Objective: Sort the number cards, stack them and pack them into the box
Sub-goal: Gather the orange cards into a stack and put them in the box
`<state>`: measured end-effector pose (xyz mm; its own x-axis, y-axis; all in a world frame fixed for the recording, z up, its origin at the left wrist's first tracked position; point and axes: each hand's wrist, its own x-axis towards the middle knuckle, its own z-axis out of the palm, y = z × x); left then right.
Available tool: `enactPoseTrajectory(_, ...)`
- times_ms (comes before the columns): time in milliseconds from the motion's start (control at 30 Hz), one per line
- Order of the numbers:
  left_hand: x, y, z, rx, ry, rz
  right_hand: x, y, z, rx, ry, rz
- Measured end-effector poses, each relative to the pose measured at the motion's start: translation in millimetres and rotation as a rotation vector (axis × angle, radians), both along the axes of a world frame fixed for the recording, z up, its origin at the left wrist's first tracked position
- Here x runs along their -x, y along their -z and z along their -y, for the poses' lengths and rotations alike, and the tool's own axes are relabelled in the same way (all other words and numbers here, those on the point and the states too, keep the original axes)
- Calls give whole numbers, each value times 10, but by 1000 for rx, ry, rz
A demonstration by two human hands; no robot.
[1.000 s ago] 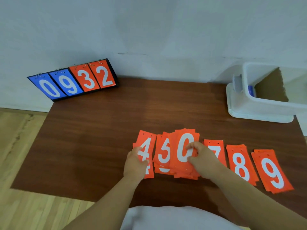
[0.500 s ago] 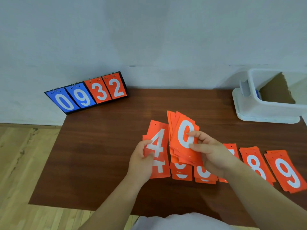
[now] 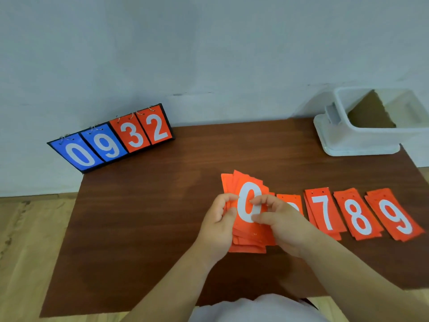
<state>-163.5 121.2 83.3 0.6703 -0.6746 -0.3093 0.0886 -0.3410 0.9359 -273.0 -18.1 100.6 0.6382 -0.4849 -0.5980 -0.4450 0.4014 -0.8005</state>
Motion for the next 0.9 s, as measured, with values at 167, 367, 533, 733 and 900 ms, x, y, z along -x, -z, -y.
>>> enactPoseTrajectory(167, 19, 219, 94, -45, -30, -38, 179, -21, 112, 339, -74, -155)
enactPoseTrajectory(367, 206, 564, 293, -485, 45, 97, 746, 111, 609, 593, -108, -398)
enactPoseTrajectory(533, 517, 750, 725, -707, 0, 75, 1078, 220, 978, 565, -160, -406)
enactPoseTrajectory(733, 861, 810, 1177, -1000, 14, 272, 1254, 228, 1498, 542, -211, -322)
enactPoseTrajectory(900, 953, 892, 1251, -1030, -79, 208, 1394, 257, 1799, 467, -263, -309)
